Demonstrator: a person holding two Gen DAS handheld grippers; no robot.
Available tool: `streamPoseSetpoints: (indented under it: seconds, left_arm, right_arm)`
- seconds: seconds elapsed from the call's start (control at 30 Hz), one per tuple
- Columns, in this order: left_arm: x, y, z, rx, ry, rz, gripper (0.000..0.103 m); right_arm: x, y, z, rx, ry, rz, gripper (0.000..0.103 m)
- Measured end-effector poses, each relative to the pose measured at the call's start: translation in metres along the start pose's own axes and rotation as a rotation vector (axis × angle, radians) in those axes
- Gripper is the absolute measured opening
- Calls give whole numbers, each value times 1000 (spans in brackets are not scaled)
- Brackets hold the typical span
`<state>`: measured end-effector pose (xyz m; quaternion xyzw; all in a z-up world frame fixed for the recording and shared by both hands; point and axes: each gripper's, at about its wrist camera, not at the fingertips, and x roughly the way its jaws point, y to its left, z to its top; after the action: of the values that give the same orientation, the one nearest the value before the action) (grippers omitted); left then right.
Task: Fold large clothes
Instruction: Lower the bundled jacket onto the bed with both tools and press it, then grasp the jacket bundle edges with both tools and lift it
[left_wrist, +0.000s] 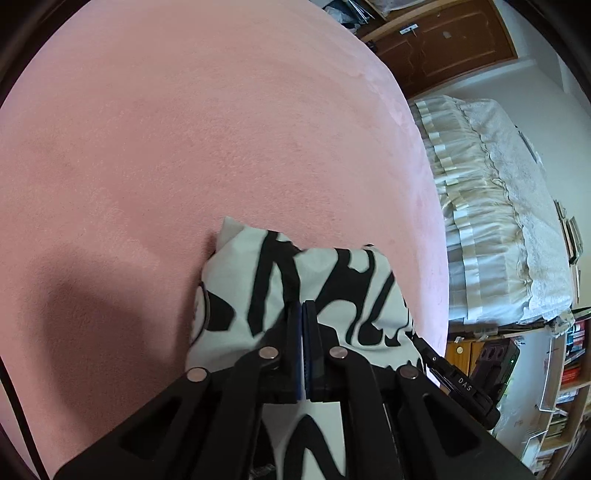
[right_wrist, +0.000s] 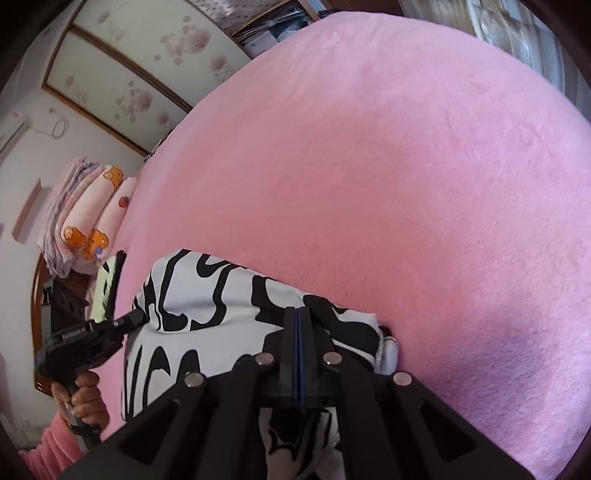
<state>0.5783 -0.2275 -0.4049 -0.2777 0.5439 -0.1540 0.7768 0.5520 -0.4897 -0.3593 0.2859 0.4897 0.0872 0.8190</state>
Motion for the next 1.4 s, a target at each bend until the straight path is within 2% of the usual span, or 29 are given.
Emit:
streamPoseSetpoints:
  seconds: [0.03,0.1,0.17,0.23,0.37,0.47,0.53,0.67,0.83,0.97,1.1,1.23,1.4]
  left_arm:
    - [-9,-11,-5,56,-12,21,1]
    - [-16,-28,-12,111,-15,22,1]
    - [-13,-40,-22,109,29,-40,1]
    - [-3,-48,-32,110,80,-65,1]
    - [25,-51,-52,116,161,-20,1]
    - [27,-43,-59,98,149,6,1]
    - [17,-32,-57,30,125,-10,1]
    - [-5,-12,-53,-15,78,5,1]
    - [-31,4,-55,-57,42,43,1]
    - [-47,3,-66,-81,38,-3,3]
    - [-55,-18,-88,-40,68,-52,3]
    - [-55,-36,-116,6,153,-107,3]
    - [-40,-52,-153,71,240,-75,3]
  right_arm:
    - [-5,2,1,-5,-6,-19,0]
    - [-17,11,2,-16,-27,0,0]
    - [-25,27,-2,-48,-10,46,0]
    - [-24,40,-9,-81,30,79,0]
    - [-3,73,-33,-125,110,171,0]
    - [11,84,-49,-167,140,132,0]
    - [11,79,-52,-166,143,118,0]
    - [-10,54,-54,-138,124,65,0]
    - [-47,24,-55,-118,89,-74,0]
    - [-73,19,-59,-78,66,-93,0]
    - [-86,45,-72,-100,81,-21,0]
    - [-82,83,-98,-104,129,118,0]
    - [-63,121,-142,-167,240,175,0]
